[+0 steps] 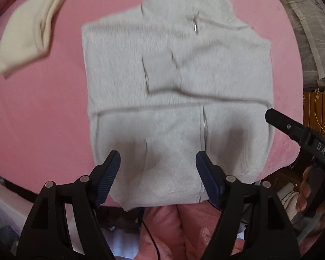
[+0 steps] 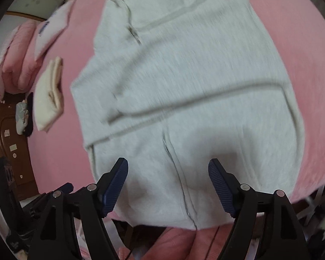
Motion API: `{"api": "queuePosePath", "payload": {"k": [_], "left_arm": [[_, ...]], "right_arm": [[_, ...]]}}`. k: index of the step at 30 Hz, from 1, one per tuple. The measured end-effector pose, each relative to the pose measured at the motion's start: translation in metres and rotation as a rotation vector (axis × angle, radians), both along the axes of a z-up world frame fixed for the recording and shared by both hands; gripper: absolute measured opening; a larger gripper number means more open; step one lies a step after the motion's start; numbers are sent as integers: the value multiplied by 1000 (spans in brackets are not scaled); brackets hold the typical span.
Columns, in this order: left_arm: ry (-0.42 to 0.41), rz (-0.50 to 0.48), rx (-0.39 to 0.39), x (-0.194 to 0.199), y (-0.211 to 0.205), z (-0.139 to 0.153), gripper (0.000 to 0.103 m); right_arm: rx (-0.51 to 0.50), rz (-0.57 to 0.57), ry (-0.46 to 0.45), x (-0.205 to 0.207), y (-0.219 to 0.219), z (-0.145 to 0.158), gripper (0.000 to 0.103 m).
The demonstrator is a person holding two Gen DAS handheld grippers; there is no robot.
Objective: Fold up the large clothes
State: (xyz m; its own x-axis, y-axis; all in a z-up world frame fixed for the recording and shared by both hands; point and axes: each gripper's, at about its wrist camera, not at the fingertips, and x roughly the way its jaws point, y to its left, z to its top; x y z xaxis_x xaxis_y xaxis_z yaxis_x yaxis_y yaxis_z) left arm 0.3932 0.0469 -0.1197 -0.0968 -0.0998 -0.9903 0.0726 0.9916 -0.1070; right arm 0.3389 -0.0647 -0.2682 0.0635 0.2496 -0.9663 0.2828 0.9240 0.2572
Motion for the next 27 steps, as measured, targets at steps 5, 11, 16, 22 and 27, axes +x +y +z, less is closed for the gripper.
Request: {"api": "queuePosePath", "payload": {"k": [5, 11, 16, 22, 27], "left_arm": [[-83, -38, 71, 86, 8, 43, 71], [-158, -79, 93, 200, 7, 43, 71], [-240, -30, 112, 290, 13, 8, 71], [-285, 158, 12, 382, 41, -67, 71], [-329, 210, -174, 431, 53, -125, 71]], "right_arm": [[19, 100, -83, 82, -4, 53, 86], [156, 117, -96, 204, -36, 83, 86], [174, 125, -159, 315, -66, 74, 86], [81, 219, -220, 419, -92, 32, 86], [96, 240, -241, 476, -119, -15, 86]]}}
